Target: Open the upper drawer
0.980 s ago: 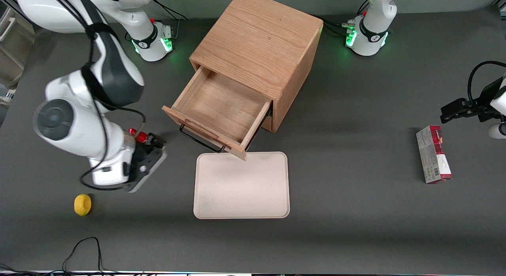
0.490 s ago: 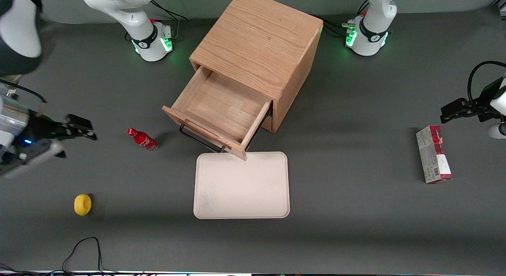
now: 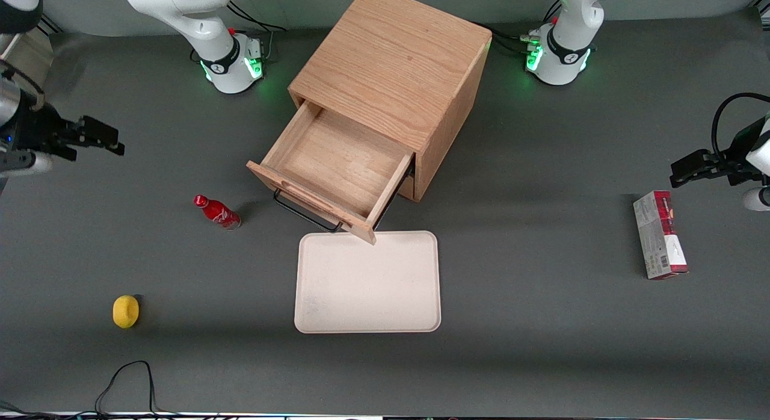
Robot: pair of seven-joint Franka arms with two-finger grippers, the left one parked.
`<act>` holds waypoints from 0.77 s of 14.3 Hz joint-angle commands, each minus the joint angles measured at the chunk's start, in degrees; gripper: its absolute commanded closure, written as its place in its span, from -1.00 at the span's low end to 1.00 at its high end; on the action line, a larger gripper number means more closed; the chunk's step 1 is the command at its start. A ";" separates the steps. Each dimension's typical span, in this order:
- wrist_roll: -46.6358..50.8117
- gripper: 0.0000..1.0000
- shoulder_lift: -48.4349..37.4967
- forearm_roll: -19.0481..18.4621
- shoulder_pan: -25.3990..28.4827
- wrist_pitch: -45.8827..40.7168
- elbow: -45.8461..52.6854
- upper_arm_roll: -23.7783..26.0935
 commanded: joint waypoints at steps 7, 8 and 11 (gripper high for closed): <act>3.70 -1.00 -5.76 -2.19 0.92 7.68 -8.91 2.07; 3.70 -1.00 -5.67 -2.01 0.92 7.77 -8.90 2.16; 3.88 -1.00 -3.04 -1.40 0.91 7.07 -6.80 2.34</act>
